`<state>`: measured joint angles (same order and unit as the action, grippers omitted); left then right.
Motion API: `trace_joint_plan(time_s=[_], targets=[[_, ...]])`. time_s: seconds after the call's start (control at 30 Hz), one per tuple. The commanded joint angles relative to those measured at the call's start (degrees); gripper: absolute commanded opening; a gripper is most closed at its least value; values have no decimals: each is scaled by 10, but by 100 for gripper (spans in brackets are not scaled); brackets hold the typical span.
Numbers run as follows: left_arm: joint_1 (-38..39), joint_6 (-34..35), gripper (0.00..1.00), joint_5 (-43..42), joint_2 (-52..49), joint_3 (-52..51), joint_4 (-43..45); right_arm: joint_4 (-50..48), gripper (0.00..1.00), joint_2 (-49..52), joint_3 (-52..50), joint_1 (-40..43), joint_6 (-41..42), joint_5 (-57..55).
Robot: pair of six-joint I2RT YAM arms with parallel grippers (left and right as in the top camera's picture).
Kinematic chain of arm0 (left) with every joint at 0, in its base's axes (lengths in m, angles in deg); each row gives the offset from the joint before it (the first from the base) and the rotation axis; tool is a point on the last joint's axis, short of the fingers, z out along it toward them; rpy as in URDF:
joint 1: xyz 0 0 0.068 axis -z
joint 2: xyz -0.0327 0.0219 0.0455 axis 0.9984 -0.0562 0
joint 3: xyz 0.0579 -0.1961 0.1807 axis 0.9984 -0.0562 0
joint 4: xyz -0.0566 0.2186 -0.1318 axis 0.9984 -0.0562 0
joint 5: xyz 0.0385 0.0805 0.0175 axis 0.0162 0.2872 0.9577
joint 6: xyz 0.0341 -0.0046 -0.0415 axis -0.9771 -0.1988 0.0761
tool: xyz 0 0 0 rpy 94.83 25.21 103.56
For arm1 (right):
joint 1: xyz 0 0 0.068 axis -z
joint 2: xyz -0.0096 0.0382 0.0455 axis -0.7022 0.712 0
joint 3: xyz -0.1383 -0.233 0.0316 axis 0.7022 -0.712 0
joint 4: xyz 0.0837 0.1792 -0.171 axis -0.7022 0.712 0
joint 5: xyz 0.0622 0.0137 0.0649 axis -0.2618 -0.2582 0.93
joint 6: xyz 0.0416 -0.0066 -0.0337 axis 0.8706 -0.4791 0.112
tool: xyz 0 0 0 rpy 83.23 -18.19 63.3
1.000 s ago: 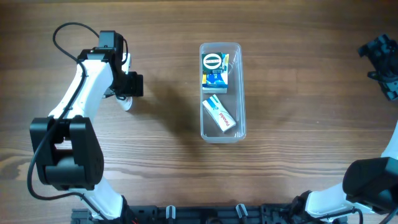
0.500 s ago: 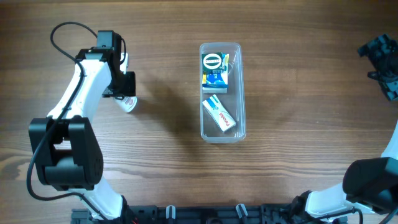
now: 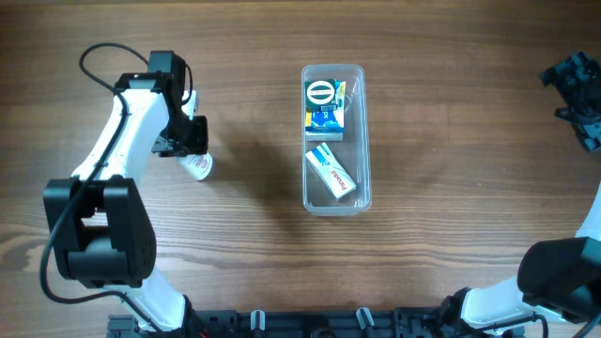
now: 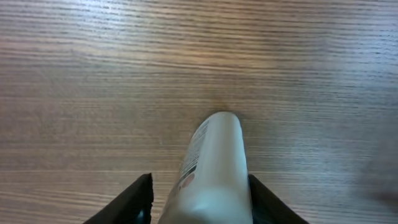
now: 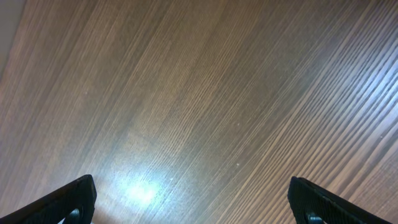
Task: Pack container
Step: 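Carry the spray bottle into the container beside the Panadol box and release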
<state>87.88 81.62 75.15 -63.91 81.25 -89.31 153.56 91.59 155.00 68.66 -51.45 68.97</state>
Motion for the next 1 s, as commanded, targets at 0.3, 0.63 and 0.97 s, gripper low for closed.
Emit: trace_joint_plan(time_s=[0.3,0.63,0.97], targets=[[1,43,33,-75,15,116,-77,-1,100,8,-1,-1,9,-10],[183,134,32,-113,150,185,-84,-3,100,8,-1,-1,9,-10],[417,391,28,-29,106,185,-34,-3,100,8,-1,-1,9,-10]])
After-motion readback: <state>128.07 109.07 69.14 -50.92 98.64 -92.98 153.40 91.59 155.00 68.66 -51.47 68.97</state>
